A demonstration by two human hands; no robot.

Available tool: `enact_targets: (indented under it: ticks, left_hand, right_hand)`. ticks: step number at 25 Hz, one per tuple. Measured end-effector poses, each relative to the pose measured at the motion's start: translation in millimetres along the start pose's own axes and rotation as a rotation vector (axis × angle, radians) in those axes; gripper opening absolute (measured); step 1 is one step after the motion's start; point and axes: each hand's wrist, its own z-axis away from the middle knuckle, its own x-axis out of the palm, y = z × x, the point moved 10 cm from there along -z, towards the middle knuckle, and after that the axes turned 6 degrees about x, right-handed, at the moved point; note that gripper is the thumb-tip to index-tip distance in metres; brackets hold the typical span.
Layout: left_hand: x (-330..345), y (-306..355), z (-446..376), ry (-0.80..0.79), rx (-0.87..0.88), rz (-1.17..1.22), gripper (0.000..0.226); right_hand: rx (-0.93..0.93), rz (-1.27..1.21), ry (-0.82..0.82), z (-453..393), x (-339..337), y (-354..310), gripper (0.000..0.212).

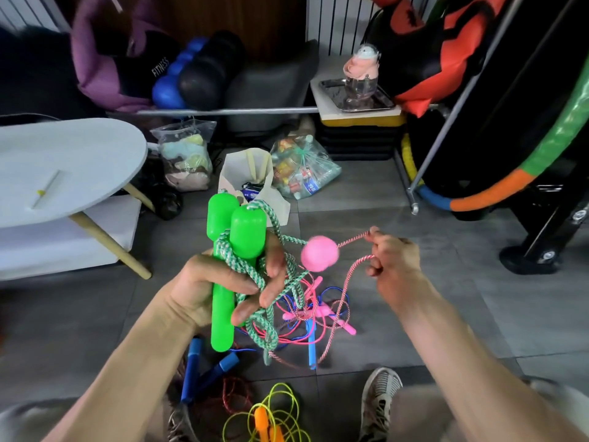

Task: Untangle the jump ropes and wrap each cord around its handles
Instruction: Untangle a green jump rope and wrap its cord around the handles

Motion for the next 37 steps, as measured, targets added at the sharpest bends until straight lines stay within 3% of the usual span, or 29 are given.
enact_targets:
  ticks: [2,5,7,9,12,17,19,22,23,25,26,28,30,32,35,37]
  left_hand:
    - [-9.8,4.3,4.0,0.115,-0.007,-0.112,0.024]
    - [-51.0,24.0,19.9,0.618,0.018,-0.368,0.024]
    - [-74.1,26.0,37.7,0.914,0.002,-0.374,0.024]
    - [-83.8,18.5,44.9,1.062,-0.009,-0.276,0.036]
    - [-76.1,7.5,34.0,1.020,0.047,-0.018,0.023]
    - [-66.9,5.2,22.5,0.854,0.164,0.125,0.065]
    - [-59.5,3.9,16.5,0.782,0.203,0.187,0.069]
    - [-49.9,6.3,7.9,0.652,0.242,0.253,0.060]
    - [-46.0,10.0,5.3,0.580,0.248,0.271,0.058]
    - [-39.1,23.8,5.4,0.470,0.276,0.306,0.056]
    - [-42.3,34.1,9.7,0.491,0.291,0.262,0.055]
    - [-59.0,54.8,26.9,0.712,0.243,-0.037,0.049]
    - [-69.8,71.6,47.0,0.939,0.108,-0.438,0.036]
    - [-75.0,82.0,59.1,1.040,-0.026,-0.819,0.026]
    - [-69.1,90.5,63.4,1.004,-0.122,-1.228,0.021]
    - [-54.5,89.1,56.4,0.855,-0.155,-1.429,0.013]
  right_hand:
    - [-0.010,-0.021,-0.010,-0.9,0.4,-1.6,0.013]
    - [-0.046,-0.186,-0.051,3.5,1.4,-14.7,0.026]
    - [-0.022,-0.360,-0.139,8.6,7.6,-23.6,0.034]
    - [0.022,-0.559,-0.243,15.0,14.4,-33.6,0.040]
    - [0.024,-0.721,-0.352,29.5,22.6,-49.2,0.043]
    - [-0.009,-0.560,-0.620,64.8,57.2,-45.8,0.032]
    - [-0.001,-0.446,-0.760,80.3,71.9,-35.8,0.032]
    - [-0.059,-0.164,-0.861,96.5,85.5,-13.5,0.027]
    - [-0.165,0.019,-0.832,95.7,86.4,-8.6,0.026]
    - [-0.499,0.536,-0.620,86.8,80.9,-13.1,0.028]
    - [-0.624,0.737,-0.470,79.6,75.4,-20.7,0.028]
    - [-0.721,0.906,-0.231,61.9,57.6,-38.0,0.030]
    - [-0.741,0.986,-0.090,44.0,43.7,-47.3,0.034]
    - [-0.737,1.034,-0.012,29.7,35.8,-48.7,0.030]
    - [-0.623,1.113,-0.020,17.0,33.7,-34.6,0.021]
    - [-0.620,1.338,-0.072,22.7,44.6,-13.4,0.050]
